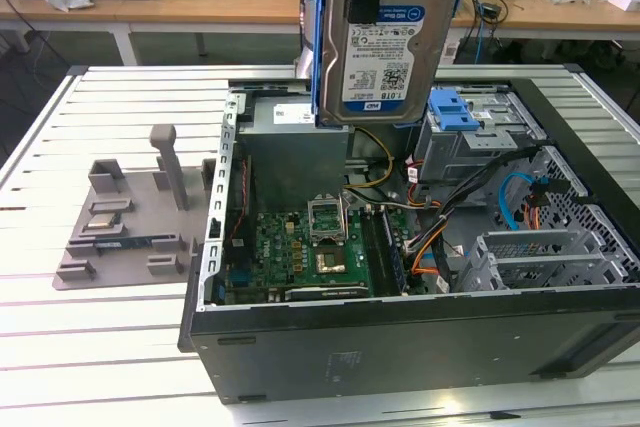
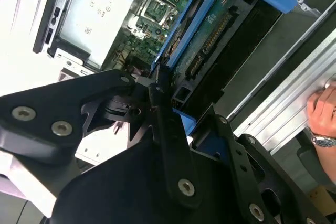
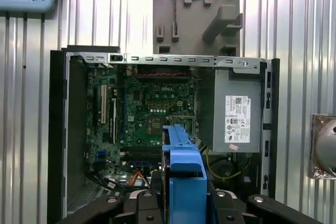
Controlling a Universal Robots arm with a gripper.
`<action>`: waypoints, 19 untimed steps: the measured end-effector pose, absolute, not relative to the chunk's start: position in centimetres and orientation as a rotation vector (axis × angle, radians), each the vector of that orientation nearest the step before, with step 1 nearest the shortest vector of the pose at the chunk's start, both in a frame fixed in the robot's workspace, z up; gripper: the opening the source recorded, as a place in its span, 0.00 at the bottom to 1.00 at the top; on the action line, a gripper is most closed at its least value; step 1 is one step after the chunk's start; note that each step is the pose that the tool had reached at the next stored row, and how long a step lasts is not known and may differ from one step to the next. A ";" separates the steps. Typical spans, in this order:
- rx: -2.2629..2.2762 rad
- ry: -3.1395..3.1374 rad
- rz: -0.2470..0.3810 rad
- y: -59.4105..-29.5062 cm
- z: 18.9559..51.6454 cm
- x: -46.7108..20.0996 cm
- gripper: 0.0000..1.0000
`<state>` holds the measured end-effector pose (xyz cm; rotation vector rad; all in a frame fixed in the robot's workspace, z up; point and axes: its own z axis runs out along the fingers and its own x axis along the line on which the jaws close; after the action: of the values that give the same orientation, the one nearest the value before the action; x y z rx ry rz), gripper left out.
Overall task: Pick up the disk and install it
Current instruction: 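Pick up the disk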
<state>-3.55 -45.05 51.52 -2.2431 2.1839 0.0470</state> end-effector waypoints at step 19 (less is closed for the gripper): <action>-2.243 2.184 0.047 -50.1 51.3 -2.6 0.37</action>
<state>-2.61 -50.08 51.27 -2.2430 2.1839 0.0470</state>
